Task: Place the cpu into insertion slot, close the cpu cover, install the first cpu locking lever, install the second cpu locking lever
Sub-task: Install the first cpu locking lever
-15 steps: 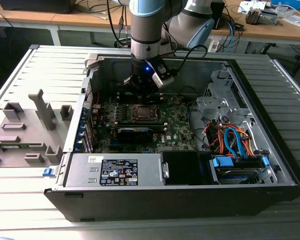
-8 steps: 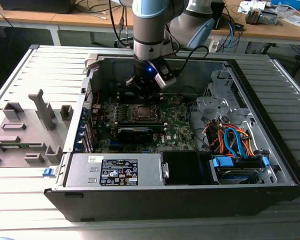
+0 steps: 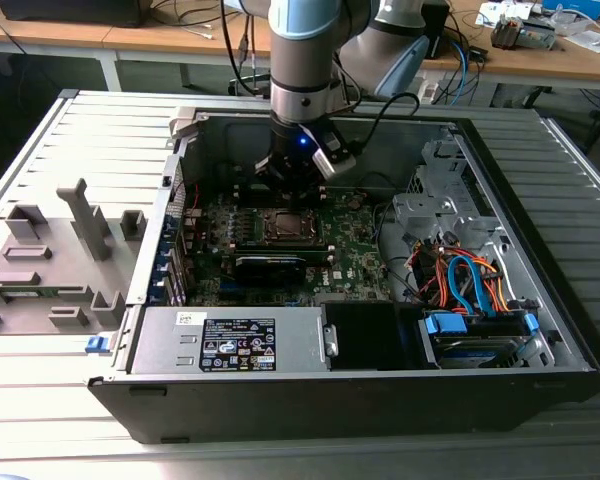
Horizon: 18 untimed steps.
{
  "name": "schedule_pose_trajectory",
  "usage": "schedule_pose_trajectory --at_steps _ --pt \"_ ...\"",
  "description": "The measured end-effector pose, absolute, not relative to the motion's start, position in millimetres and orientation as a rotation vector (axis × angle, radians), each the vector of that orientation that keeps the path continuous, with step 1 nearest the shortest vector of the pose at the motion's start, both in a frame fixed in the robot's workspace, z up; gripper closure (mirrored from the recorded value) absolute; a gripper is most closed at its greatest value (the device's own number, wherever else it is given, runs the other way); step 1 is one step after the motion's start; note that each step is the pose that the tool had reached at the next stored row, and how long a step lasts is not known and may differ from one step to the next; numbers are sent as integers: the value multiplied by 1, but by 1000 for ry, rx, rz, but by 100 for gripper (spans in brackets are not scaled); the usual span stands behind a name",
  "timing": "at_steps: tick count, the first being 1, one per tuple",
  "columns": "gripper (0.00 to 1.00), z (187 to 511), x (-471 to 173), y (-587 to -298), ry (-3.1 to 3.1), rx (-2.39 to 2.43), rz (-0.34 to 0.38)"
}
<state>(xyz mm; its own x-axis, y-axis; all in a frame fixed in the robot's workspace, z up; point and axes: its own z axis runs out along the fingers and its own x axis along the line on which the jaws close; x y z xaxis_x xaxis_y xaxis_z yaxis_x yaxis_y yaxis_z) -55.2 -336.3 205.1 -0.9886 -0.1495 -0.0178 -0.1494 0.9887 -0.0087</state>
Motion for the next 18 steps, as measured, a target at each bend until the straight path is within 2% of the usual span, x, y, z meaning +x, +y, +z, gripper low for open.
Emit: schedule_pose_trajectory --at_steps 18 --pt "89 202 -39 -337 3114 -234 -11"
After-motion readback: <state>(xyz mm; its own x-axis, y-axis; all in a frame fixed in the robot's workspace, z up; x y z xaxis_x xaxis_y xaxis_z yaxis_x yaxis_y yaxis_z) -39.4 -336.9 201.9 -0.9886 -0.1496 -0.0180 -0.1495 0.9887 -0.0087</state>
